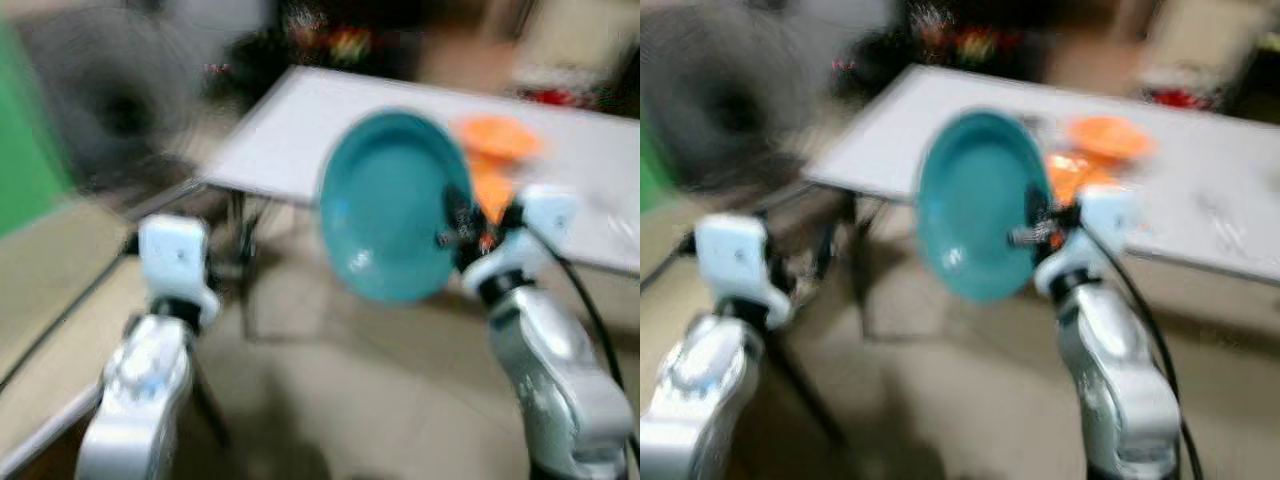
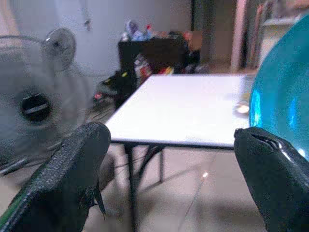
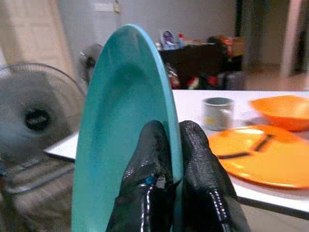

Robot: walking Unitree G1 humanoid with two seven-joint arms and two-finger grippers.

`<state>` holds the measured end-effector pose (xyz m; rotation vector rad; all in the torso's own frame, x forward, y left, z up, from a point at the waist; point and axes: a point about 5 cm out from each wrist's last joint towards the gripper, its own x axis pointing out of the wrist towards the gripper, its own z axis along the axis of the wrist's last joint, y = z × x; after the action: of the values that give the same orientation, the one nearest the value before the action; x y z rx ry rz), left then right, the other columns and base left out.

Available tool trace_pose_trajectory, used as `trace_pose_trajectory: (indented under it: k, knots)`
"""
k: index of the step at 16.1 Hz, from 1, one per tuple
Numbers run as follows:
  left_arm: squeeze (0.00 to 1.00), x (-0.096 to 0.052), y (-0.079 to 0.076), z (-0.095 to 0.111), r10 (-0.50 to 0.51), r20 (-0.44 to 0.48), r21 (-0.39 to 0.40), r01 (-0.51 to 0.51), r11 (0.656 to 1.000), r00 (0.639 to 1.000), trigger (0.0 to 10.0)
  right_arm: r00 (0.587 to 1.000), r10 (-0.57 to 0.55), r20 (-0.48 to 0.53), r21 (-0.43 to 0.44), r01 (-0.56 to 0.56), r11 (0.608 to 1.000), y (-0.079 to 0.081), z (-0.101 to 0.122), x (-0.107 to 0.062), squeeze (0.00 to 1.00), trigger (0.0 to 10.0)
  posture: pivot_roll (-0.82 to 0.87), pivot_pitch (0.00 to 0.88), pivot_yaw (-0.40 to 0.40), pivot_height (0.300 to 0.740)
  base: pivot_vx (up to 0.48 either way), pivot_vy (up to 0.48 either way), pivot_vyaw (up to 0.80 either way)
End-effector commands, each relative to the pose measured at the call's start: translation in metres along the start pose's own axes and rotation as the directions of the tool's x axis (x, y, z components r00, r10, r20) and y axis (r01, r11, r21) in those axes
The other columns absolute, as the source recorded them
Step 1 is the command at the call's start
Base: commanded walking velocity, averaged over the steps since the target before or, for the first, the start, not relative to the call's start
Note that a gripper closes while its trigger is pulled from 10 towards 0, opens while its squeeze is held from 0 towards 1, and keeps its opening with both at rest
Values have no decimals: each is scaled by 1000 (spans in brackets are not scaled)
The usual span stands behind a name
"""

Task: Setting the table

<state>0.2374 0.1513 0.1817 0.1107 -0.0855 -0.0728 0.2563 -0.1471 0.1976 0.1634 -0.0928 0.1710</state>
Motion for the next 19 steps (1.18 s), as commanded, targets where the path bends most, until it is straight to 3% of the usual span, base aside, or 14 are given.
trace_pose_trajectory:
  k: [1, 7, 10, 14, 19]
  knots:
    - [0, 1, -3, 1, -11, 2, -2, 11, 1000, 1000, 10000, 999, 3, 48, -24, -2, 1000, 1, 11, 4, 0, 10000, -87, 0, 0, 740, 0, -480, 0]
    - [0, 4, -4, 0, -25, 3, 13, 25, 1000, 1000, 10000, 1000, 17, -1, -13, -17, 1000, 0, 6, 4, 0, 10000, -92, 0, 6, 740, 0, -455, 0]
    - [0, 4, -7, 0, -44, -3, -9, 44, 999, 999, 10000, 998, 25, -55, -6, -26, 1000, 2, 0, 3, 0, 10000, -92, 0, 6, 740, 0, 0, 0]
    - [0, 4, -5, -1, -46, -1, -21, 46, 999, 999, 10000, 998, 25, -64, 22, -23, 999, 2, -1, 1, 0, 10000, -92, 0, 4, 740, 0, 0, -716]
    - [0, 4, -2, -3, -52, -10, -29, 52, 998, 999, 10000, 997, -34, -70, 58, 38, 998, -5, -1, 1, 0, 10000, -95, 0, 7, 740, 282, 0, -800]
